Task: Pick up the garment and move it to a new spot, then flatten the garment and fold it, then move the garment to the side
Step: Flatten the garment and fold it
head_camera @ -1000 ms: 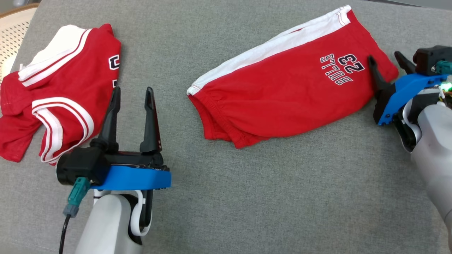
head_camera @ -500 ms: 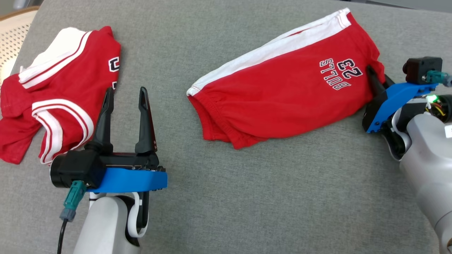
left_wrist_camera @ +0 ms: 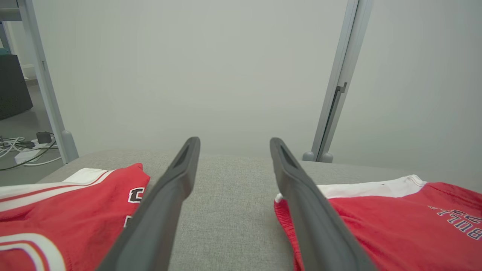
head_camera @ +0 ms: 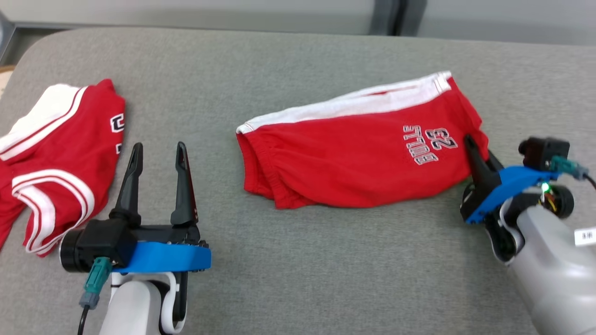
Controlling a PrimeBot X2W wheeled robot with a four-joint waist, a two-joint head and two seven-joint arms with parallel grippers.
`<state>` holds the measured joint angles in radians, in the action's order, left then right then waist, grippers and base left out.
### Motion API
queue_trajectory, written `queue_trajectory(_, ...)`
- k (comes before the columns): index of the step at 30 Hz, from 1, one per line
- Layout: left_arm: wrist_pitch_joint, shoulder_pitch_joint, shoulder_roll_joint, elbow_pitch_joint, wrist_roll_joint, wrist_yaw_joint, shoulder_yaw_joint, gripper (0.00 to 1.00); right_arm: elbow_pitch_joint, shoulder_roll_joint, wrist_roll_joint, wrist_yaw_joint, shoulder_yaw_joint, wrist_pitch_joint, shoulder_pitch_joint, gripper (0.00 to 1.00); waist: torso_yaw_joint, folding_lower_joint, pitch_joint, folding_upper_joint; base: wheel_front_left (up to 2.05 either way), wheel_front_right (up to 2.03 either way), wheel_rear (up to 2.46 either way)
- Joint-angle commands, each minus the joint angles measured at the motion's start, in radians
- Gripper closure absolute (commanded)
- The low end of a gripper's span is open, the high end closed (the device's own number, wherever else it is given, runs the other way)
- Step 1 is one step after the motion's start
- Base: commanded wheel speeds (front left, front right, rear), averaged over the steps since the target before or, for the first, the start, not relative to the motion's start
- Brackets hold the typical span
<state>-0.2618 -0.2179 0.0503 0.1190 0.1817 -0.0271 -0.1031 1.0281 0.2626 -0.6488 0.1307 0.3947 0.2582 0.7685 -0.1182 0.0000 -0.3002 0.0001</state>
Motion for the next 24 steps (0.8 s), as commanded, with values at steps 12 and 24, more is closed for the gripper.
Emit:
queue_trajectory(12, -0.005, 0.078, 0.0, 0.005, -0.022, -0.018, 0.041, 0.0, -0.161, 0.053, -0.014, 0.0, -0.243, 0.008, -0.29, 1.0, 0.075, 0.0, 0.092, -0.0001, 0.0, 0.0, 0.0)
queue_trajectory(24, -0.005, 0.107, 0.0, 0.005, -0.025, -0.022, 0.043, 0.0, -0.23, 0.018, 0.062, 0.0, -0.43, 0.008, -0.417, 1.0, 0.083, 0.0, 0.118, -0.0001, 0.0, 0.0, 0.0)
